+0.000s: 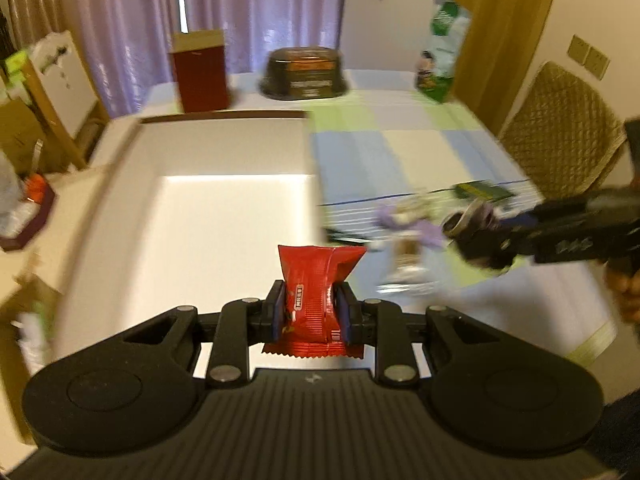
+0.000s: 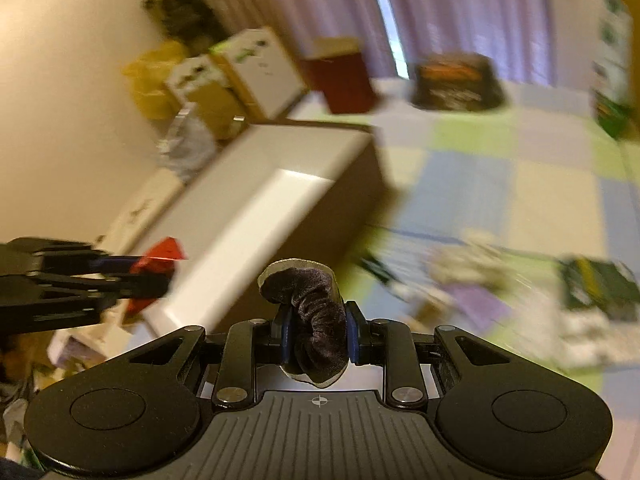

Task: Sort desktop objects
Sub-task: 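Carry the red packet and scrunchie with both tools over the open box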

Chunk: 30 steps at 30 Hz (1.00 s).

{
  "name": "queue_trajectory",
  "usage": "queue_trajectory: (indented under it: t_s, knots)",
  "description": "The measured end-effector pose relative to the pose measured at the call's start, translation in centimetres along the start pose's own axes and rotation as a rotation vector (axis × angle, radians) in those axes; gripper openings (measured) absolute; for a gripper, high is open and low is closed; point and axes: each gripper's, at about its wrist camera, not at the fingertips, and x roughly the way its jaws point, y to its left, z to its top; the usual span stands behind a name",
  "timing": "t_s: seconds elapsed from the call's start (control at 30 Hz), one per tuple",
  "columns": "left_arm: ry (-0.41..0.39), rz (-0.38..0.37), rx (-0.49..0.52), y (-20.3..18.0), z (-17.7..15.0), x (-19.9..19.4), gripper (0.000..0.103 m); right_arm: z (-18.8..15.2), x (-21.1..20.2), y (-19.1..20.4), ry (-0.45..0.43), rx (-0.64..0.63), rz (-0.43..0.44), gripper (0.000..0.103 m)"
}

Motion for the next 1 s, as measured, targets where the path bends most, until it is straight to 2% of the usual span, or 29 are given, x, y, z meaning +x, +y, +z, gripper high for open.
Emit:
queue_trajectory:
  t_s: [0.17,0.33,0.47,0.67,0.8,1.0]
  knots:
    - [0.057,0.016,0.091,5.1,0.3,0.1,0.022,2.1,4.2,5.4,0.035,-0.108,0.053,0.025]
    - [0.135,-0.061,0.174,7.9,0.3,2.0,0.022,2.8,9.7,8.6,0.145,-0.271,0.058,0.025]
    - [0.202,-0.13,0.246,9.1,0.2,4.0,0.022,2.1,13.8,9.2,0.264,-0.378,0.036,0.026]
    - [0.336,-0.21,0.374,9.3,0.3,7.8,0.022,1.3,18.2,8.7,0.42,-0.458,0.03,0.026]
    - [0.399,-0.216,0.46,9.2,-0.2,9.9,0.022,1.1,20.0,8.9,0.475,-0.517,0.02,0.026]
    - [0.446,-0.234,0.498,9.3,-0.9,11.7,0.022,1.4,22.0,8.4,0.512,-0.519,0.007,0.026]
